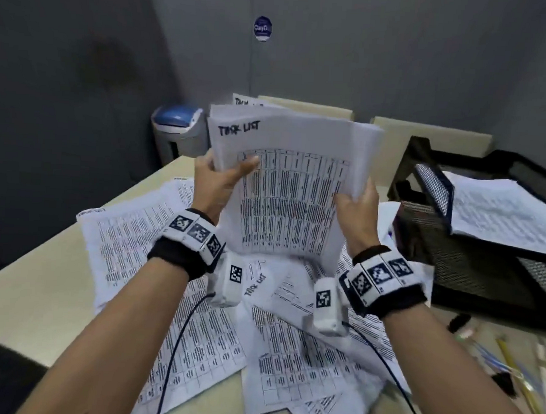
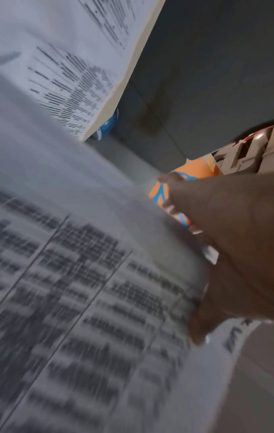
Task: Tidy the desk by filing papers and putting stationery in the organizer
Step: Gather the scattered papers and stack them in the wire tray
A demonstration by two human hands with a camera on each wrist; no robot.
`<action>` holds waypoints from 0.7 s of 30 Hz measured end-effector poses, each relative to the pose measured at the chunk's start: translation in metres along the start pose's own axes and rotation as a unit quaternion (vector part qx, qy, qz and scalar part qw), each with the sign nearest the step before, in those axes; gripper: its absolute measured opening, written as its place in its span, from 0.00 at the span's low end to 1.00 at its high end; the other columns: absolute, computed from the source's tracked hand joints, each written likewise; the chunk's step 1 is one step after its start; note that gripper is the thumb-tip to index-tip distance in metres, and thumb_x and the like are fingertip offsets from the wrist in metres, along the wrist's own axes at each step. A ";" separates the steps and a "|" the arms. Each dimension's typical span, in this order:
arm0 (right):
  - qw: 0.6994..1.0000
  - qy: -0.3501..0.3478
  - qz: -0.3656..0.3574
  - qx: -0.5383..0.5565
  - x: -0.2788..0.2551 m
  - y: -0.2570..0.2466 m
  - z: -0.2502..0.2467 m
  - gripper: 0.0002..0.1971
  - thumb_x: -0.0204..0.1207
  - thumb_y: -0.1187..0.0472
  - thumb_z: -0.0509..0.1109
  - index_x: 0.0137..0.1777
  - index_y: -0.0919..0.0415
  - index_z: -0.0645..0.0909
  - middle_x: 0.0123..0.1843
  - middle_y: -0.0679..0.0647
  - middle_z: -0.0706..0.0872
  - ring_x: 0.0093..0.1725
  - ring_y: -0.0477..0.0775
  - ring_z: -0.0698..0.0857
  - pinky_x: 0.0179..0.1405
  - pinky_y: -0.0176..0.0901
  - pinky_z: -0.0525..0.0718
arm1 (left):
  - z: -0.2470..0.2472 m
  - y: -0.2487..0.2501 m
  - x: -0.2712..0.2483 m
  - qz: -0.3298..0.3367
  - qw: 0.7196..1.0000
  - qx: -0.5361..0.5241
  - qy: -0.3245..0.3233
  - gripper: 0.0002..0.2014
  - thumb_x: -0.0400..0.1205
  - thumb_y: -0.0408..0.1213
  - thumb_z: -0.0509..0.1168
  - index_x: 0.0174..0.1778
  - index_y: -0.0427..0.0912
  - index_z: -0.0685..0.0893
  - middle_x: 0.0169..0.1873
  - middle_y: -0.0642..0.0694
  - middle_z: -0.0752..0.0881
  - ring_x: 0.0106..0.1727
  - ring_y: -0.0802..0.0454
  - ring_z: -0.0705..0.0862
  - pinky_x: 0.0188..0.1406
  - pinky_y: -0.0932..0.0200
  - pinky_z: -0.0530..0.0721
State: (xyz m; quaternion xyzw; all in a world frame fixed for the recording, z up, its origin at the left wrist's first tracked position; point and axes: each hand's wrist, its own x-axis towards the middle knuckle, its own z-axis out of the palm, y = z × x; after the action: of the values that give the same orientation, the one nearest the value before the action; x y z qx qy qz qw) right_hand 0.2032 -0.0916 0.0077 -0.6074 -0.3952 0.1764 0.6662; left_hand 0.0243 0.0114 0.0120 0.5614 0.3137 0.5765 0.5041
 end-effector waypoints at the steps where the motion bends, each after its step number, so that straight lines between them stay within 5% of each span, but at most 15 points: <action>1: 1.000 0.003 -0.006 0.006 0.003 -0.003 -0.002 0.18 0.74 0.79 0.58 0.62 0.65 0.73 0.43 0.51 0.81 0.36 0.43 0.78 0.27 0.22 0.78 | -0.002 0.001 0.004 0.006 1.000 -0.006 -0.004 0.36 0.57 0.49 0.82 0.58 0.48 0.74 0.53 0.47 0.88 0.54 0.56 0.87 0.52 0.61 0.88; 4: 0.999 0.000 -0.015 0.036 0.011 -0.011 -0.008 0.19 0.73 0.81 0.58 0.59 0.66 0.75 0.43 0.51 0.82 0.40 0.45 0.81 0.35 0.30 0.83 | -0.004 0.011 0.010 -0.011 0.996 -0.032 -0.077 0.51 0.44 0.59 0.82 0.60 0.47 0.69 0.54 0.47 0.83 0.53 0.56 0.85 0.53 0.58 0.87; 7: 0.998 0.023 -0.019 0.061 0.018 -0.018 -0.007 0.17 0.73 0.79 0.57 0.53 0.57 0.73 0.48 0.58 0.83 0.45 0.53 0.82 0.45 0.48 0.86 | 0.010 0.028 0.010 0.006 0.989 -0.014 -0.147 0.38 0.48 0.60 0.81 0.49 0.43 0.81 0.46 0.47 0.87 0.48 0.52 0.87 0.53 0.51 0.87; 10: 0.992 0.068 -0.072 0.075 0.023 -0.034 -0.004 0.14 0.75 0.75 0.59 0.49 0.53 0.69 0.44 0.52 0.82 0.40 0.44 0.80 0.40 0.36 0.83 | 0.025 0.051 0.012 0.091 0.989 -0.032 -0.116 0.29 0.57 0.55 0.77 0.46 0.39 0.82 0.44 0.44 0.87 0.50 0.45 0.85 0.56 0.45 0.85; 13: 0.989 0.075 -0.099 0.084 0.024 -0.042 -0.008 0.13 0.77 0.73 0.59 0.50 0.53 0.66 0.42 0.45 0.77 0.39 0.41 0.77 0.40 0.35 0.80 | 0.029 0.064 0.018 0.130 0.986 -0.052 -0.089 0.27 0.57 0.54 0.76 0.44 0.40 0.81 0.40 0.50 0.89 0.45 0.52 0.88 0.52 0.51 0.88; 16: 0.997 0.041 -0.052 0.043 0.012 -0.028 -0.011 0.17 0.75 0.75 0.58 0.57 0.54 0.65 0.51 0.49 0.81 0.49 0.47 0.81 0.47 0.36 0.83 | 0.021 0.049 0.016 0.082 0.991 -0.036 -0.096 0.38 0.49 0.62 0.79 0.48 0.43 0.78 0.44 0.47 0.86 0.45 0.54 0.88 0.48 0.56 0.88; 18: 0.999 0.035 -0.011 -0.002 0.004 -0.009 -0.009 0.18 0.76 0.75 0.56 0.62 0.59 0.65 0.54 0.53 0.79 0.51 0.52 0.80 0.42 0.33 0.80 | 0.014 0.029 0.007 0.025 0.993 -0.011 -0.112 0.37 0.48 0.63 0.79 0.48 0.46 0.79 0.44 0.50 0.87 0.44 0.57 0.88 0.47 0.59 0.88; 19: 0.999 0.034 0.012 -0.027 0.002 0.001 -0.007 0.19 0.76 0.75 0.55 0.65 0.61 0.64 0.55 0.55 0.79 0.52 0.54 0.80 0.40 0.35 0.80 | 0.011 0.017 0.000 0.000 0.992 0.013 -0.125 0.36 0.50 0.61 0.79 0.50 0.47 0.80 0.45 0.52 0.87 0.45 0.59 0.88 0.49 0.59 0.88; 21: 0.997 0.017 0.045 -0.053 -0.001 0.015 -0.004 0.26 0.75 0.76 0.52 0.74 0.62 0.60 0.64 0.58 0.80 0.60 0.58 0.80 0.53 0.45 0.82 | 0.008 -0.005 -0.018 -0.052 0.986 0.062 -0.147 0.30 0.61 0.50 0.78 0.57 0.43 0.81 0.46 0.54 0.87 0.46 0.62 0.88 0.53 0.59 0.86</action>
State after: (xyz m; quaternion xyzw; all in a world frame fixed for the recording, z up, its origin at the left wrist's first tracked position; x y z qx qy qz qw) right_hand 0.2091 -0.0922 -0.0070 -0.6614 -0.3652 0.1747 0.6313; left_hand 0.0306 -0.0051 0.0027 0.6531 0.3005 0.4398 0.5383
